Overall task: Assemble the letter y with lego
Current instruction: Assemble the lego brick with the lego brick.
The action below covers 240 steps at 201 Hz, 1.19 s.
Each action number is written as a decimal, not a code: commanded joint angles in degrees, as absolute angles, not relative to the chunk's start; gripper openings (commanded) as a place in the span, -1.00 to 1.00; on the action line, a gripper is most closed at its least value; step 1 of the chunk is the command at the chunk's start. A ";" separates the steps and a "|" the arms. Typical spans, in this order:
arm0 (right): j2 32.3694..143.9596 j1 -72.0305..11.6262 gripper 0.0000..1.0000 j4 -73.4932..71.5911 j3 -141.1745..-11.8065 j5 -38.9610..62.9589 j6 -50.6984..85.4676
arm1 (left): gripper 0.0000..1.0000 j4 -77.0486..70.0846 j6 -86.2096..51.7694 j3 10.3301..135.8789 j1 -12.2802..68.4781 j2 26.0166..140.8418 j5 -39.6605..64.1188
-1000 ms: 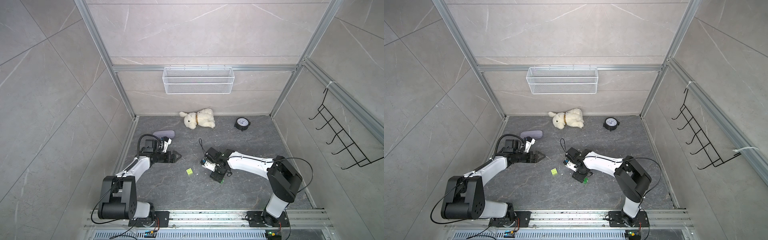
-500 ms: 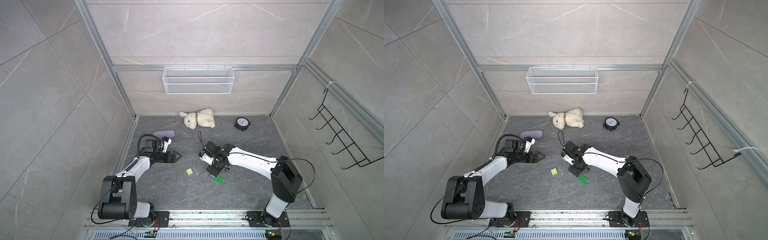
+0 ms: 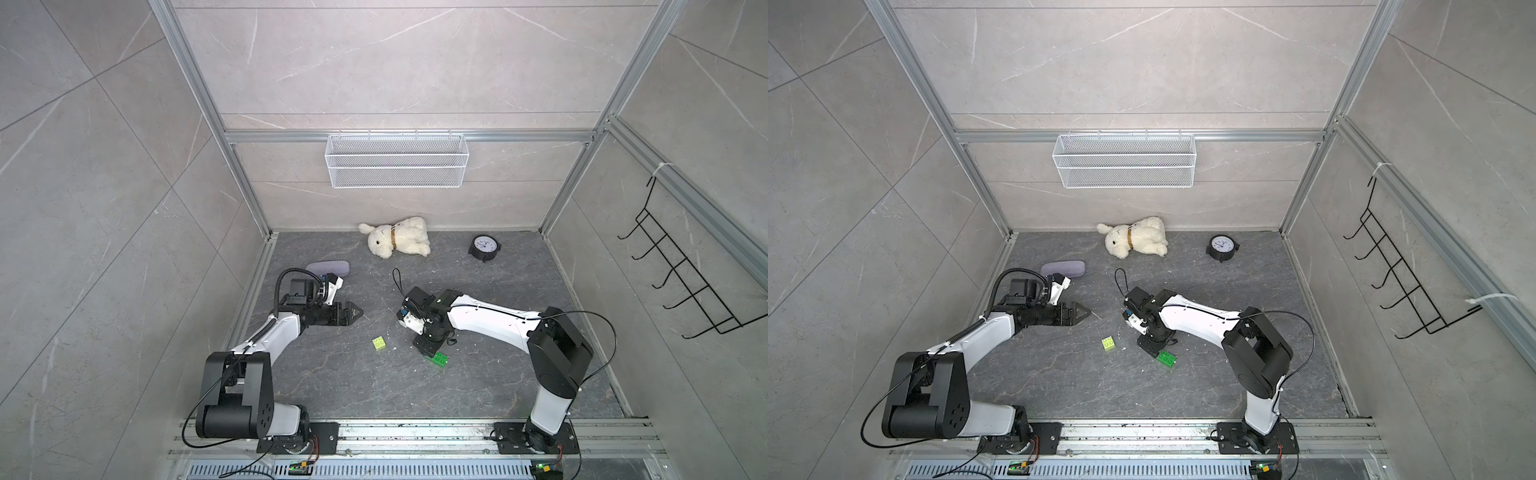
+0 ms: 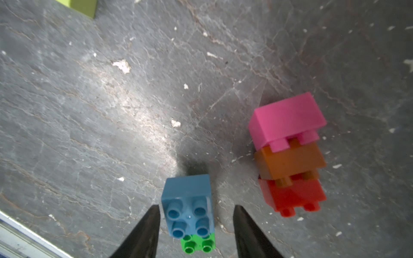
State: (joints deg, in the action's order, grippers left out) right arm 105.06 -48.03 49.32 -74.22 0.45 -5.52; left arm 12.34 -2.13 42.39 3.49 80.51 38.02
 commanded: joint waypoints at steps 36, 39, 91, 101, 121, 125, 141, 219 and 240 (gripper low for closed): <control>106.80 -47.99 0.04 49.98 -73.53 1.41 -4.70 | 0.84 12.36 -0.78 42.26 3.14 79.80 38.69; 106.84 -47.93 0.02 50.01 -73.48 1.36 -4.69 | 0.84 12.33 -0.79 42.27 3.19 79.80 38.67; 106.94 -47.91 -0.12 49.69 -72.49 1.48 -4.63 | 0.84 12.31 -0.81 42.33 3.15 79.89 38.70; 106.94 -47.91 -0.16 49.60 -72.18 1.42 -4.59 | 0.84 12.38 -0.88 42.35 3.16 79.89 38.73; 106.69 -47.86 -0.25 49.40 -71.75 1.48 -4.57 | 0.84 12.32 -0.82 42.32 3.19 79.89 38.75; 106.63 -47.88 -0.26 49.25 -71.63 1.44 -4.59 | 0.84 12.37 -0.80 42.35 3.17 79.89 38.76; 105.98 -47.89 -0.32 48.00 -70.65 1.41 -4.17 | 0.84 12.38 -0.80 42.23 3.17 79.89 38.68; 104.63 -47.86 -0.50 41.22 -67.80 2.96 -6.42 | 0.84 12.34 -0.80 42.24 3.16 79.73 38.75; 105.34 -47.87 -0.50 39.36 -68.87 5.16 -11.18 | 0.84 12.33 -0.72 42.19 3.16 79.59 38.75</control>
